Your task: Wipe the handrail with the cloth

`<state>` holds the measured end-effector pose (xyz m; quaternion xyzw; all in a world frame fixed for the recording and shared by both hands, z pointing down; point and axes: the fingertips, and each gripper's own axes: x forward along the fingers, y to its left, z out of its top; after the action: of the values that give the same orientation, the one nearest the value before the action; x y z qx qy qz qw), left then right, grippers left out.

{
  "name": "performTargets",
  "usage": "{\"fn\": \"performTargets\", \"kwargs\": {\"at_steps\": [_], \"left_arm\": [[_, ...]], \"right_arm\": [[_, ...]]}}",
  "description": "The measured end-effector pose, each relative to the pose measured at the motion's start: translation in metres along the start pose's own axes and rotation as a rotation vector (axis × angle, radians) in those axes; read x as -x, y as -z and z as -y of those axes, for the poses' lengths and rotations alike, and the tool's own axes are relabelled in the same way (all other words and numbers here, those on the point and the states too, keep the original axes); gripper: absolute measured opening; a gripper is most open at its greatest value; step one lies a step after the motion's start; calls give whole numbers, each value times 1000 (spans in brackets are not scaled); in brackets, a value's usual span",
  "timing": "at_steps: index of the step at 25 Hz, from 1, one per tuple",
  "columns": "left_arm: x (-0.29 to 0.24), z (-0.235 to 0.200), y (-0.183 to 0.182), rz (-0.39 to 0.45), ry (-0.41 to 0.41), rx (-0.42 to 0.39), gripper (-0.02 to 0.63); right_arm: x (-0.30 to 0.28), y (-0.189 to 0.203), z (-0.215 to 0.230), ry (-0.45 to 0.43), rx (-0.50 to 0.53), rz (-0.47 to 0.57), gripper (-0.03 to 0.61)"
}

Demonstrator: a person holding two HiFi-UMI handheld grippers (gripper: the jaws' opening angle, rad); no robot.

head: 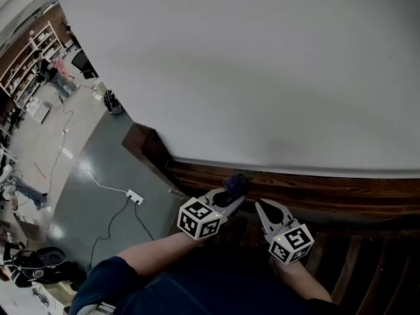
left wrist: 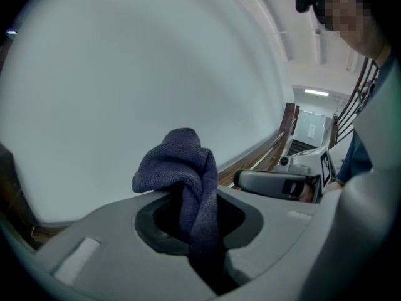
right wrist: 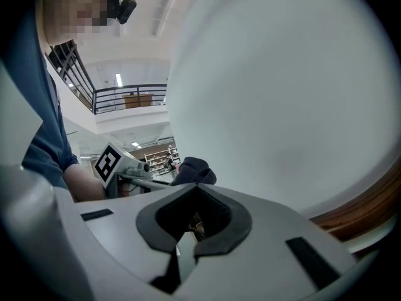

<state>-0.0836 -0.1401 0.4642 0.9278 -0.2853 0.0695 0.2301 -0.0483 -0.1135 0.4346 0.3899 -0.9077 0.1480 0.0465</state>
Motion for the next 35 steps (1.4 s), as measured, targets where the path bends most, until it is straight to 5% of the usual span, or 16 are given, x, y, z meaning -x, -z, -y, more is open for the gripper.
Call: {"fn": "performTargets", "kwargs": {"at_steps": [4, 17, 35], "left_arm": [[39, 24, -20, 42, 24, -17, 78], [65, 26, 0, 133, 37, -41, 78], [93, 18, -19, 156, 36, -71, 78]], "right_arm": [[2, -15, -34, -11, 28, -13, 8], [-11, 22, -61, -63, 69, -57, 8], [-32, 4, -86, -104, 109, -48, 8]]}}
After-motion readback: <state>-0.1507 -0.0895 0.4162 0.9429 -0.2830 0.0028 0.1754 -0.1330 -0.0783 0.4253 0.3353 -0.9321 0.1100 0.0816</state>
